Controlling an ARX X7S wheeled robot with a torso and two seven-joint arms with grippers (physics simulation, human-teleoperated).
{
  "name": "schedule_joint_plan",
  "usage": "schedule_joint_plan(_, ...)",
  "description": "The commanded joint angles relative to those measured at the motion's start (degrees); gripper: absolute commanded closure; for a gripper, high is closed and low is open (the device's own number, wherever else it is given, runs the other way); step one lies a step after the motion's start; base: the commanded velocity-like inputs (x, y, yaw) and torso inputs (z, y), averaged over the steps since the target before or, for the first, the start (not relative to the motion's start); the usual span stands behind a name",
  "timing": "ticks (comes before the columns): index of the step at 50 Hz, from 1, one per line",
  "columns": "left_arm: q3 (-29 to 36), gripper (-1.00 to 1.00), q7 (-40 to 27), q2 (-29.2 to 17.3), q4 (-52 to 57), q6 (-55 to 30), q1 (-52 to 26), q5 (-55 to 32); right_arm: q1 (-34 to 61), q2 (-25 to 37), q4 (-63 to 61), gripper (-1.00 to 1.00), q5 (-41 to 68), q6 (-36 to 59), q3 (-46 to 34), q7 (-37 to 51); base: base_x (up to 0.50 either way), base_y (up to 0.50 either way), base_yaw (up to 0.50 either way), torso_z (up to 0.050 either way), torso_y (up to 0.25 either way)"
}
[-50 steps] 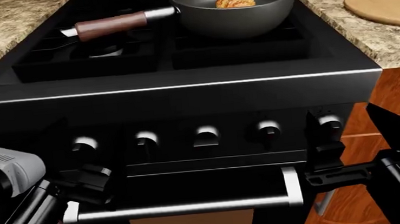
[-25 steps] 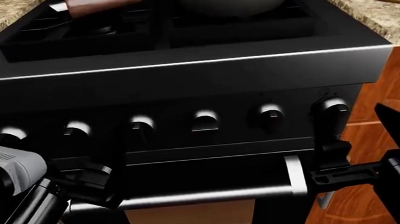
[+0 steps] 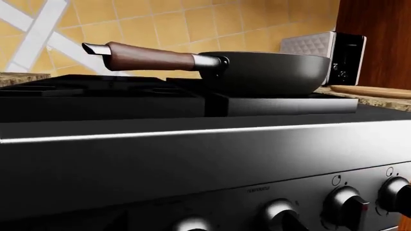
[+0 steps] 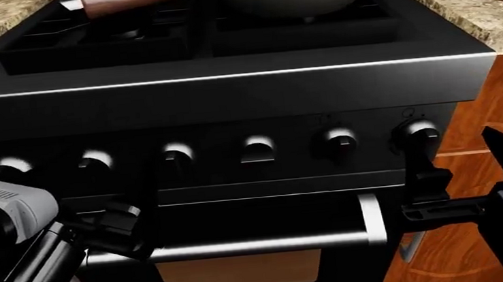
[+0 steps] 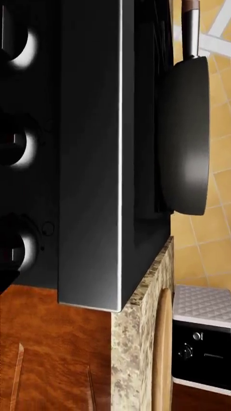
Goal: Pick the croissant and place it on the pan. Then turn on the stove to warm the croissant.
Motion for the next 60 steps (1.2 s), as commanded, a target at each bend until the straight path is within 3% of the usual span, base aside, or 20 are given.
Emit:
schedule_joint_plan(1, 1.22, -1.00, 0.41, 0.43, -0.94, -0.15, -0.74, 1.27, 0.76, -0.40, 2.70, -1.00, 0.87, 1.11, 0.14, -1.08, 0.00, 0.00, 0.00, 0.000, 0.000)
schedule_joint_plan(60, 3.62, -1.00, 1.36, -0.05, -2.87, 0.07, -2.73, 2.95, 7.28, -9.29, 20.08, -1.00, 3.53, 11.17, -2.28, -11.48, 0.00, 0.00, 0.00, 0.000, 0.000)
